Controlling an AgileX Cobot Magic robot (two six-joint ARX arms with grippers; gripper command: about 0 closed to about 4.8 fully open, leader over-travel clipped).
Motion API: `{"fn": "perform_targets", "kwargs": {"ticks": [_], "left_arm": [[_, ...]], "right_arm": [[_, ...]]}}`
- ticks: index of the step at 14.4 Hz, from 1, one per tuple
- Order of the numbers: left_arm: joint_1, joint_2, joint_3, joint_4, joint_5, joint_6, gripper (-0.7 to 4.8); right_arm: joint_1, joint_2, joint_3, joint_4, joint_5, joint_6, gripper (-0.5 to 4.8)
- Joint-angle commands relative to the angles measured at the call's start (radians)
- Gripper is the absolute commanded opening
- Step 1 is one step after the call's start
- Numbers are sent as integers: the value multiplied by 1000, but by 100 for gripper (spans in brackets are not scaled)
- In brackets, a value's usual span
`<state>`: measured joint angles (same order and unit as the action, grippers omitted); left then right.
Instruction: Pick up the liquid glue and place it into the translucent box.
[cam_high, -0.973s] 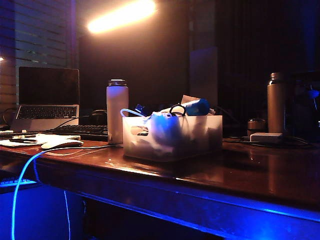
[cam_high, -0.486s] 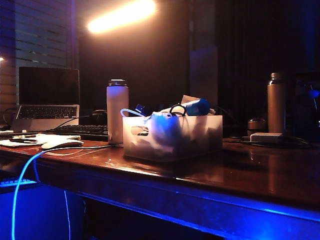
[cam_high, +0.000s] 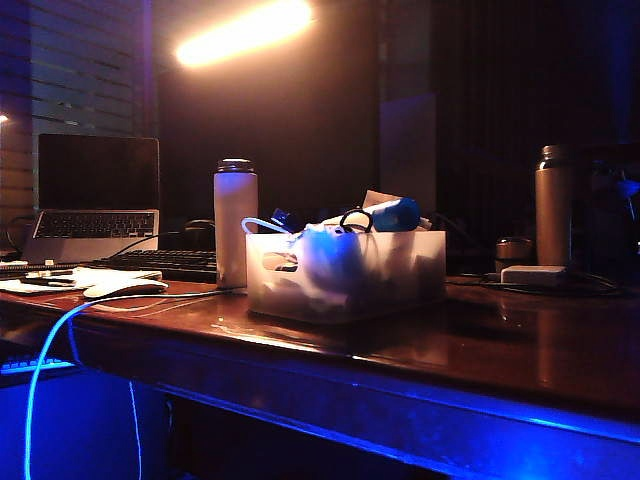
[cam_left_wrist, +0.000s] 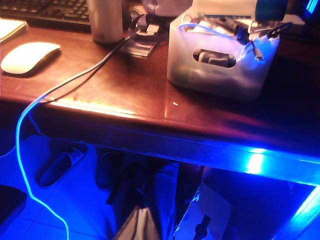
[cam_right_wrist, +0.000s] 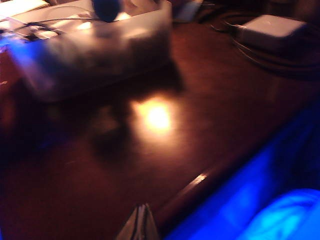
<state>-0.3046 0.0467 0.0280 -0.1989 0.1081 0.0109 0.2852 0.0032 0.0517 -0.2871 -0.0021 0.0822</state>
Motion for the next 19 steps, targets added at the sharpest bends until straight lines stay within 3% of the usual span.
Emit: {"fn": "perform_targets", "kwargs": {"ticks": [1,4,6,19], "left_arm": [[72,-11,-8,-10,11,8,-2],[269,-46,-18,23,11,8,-2],[350,-46,-21,29,1,8,-2],[359,-46,-22,31,4,8,-2]], "right_arm": [[-89,-1,-7,10,2,3,-5],[-200,-1,-42,118,2,3,-5],[-234,-1,-45,127,3,3,-5],[-242,-1,-45,127,3,3,-5]]}}
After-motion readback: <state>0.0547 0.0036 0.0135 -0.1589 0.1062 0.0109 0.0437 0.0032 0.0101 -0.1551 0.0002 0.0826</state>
